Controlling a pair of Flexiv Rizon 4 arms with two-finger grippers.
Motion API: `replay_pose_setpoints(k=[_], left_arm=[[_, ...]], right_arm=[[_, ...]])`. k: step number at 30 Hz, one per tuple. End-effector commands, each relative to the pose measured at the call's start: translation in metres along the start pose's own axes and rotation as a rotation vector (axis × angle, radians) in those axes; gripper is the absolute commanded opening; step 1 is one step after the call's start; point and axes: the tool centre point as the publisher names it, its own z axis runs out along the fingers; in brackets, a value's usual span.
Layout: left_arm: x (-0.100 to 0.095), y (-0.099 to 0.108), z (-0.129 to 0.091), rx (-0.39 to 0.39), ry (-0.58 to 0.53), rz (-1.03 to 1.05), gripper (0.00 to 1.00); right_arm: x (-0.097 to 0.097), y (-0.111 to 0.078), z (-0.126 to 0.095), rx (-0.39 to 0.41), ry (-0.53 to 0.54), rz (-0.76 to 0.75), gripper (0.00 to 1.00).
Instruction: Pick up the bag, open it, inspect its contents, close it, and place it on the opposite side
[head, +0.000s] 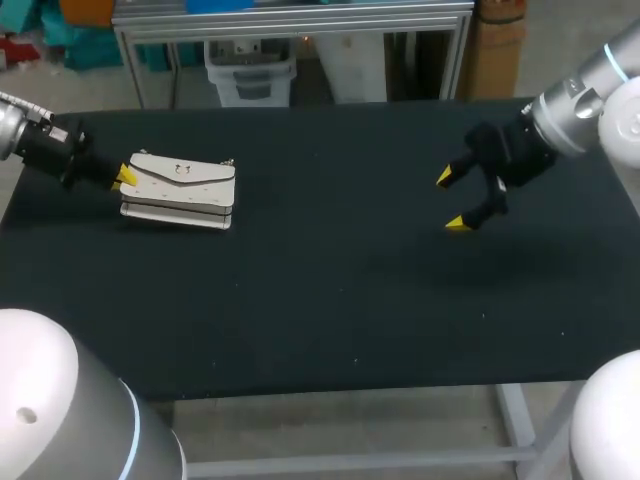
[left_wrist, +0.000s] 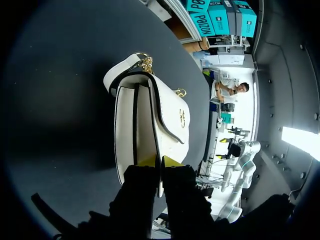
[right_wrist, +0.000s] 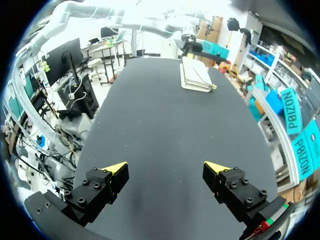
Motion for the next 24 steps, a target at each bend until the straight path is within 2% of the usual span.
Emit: replay_pose_setpoints(k=[1,6,13,24], left_arm=[[0.002,0.005,0.001,0.201,-0.002,-0.001,0.0],[0.023,0.019,0.014,0.307,0.049,-0.078,0.0],[0.06,0.034,0.028,0.369,0.088,-0.033,0.0],[0.101,0.018,0.042,0.406,0.185,0.013,0.0]], right_arm=[[0.0,0.0,0.0,-0.002,-0.001,0.0,1.0],[0.0,0.0,0.0,-0.002,-0.001,0.0,1.0],[0.0,0.0,0.0,-0.002,-0.001,0.0,1.0],[0.0,0.0,0.0,-0.002,-0.001,0.0,1.0]])
